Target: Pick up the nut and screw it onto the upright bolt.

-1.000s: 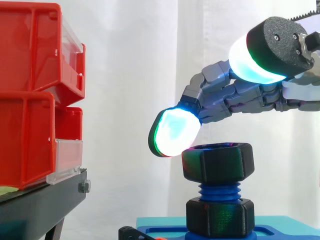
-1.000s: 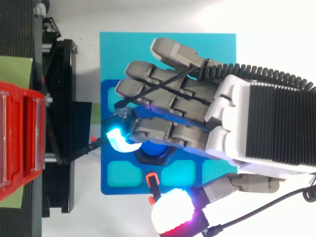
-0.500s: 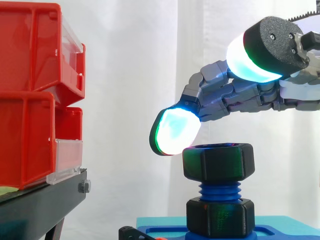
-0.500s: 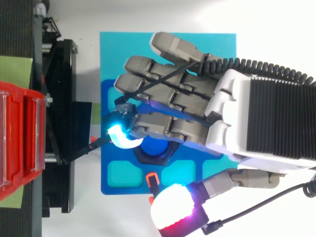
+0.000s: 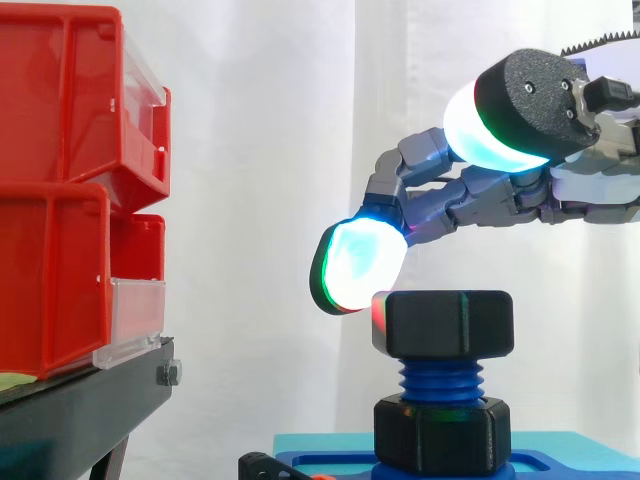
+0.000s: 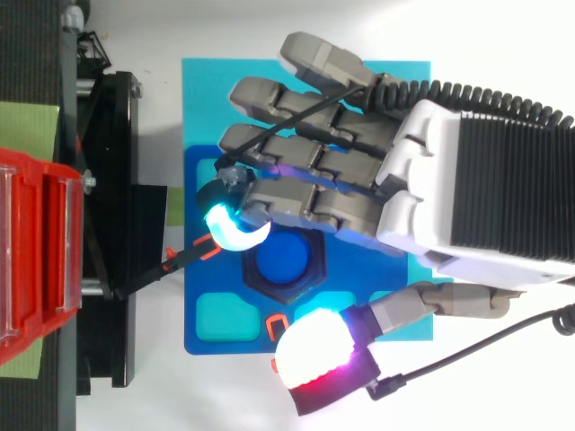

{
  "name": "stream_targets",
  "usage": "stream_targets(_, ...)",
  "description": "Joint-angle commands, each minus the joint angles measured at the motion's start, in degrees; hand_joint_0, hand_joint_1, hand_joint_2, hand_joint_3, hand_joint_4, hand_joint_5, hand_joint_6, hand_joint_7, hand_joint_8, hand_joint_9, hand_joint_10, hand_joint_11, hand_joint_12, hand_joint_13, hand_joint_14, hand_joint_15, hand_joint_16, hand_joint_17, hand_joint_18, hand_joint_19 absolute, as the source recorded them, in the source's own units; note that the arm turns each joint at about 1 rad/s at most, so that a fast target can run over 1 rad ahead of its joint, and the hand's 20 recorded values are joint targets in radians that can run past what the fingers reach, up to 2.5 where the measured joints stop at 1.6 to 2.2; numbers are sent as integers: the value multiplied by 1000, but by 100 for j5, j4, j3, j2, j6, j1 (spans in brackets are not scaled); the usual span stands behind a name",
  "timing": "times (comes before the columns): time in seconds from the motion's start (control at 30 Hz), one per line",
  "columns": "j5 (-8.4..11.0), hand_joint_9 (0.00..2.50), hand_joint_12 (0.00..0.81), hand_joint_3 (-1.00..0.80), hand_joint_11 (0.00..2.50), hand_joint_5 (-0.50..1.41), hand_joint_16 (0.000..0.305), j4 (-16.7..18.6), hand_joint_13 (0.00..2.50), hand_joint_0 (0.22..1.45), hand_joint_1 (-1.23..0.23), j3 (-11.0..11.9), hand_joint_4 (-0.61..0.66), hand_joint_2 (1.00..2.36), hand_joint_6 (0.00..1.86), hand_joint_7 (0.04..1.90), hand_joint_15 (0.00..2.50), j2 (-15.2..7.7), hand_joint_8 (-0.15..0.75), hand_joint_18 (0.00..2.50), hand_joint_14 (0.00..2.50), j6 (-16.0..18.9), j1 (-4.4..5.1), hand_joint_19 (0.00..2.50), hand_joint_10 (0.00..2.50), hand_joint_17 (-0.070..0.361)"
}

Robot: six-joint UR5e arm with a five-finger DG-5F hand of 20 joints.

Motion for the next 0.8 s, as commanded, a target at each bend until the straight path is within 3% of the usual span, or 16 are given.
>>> stream_targets(0.0,-13,442,339,-500,0,-76,42,-12,136,479,-207,0,255,1000,504,1150,0,-2,283,0,0,-1,-37,0,0,95)
stream_targets(0.43,-49,678,315,-500,0,-3,37,-21,304,501,-241,0,214,1000,501,1409,0,7,310,0,0,-1,-134,0,0,83)
stream_targets(0.77,-163,1073,278,-500,0,47,29,-29,567,519,-299,0,88,1000,557,1292,0,7,305,258,0,-1,-222,0,0,65)
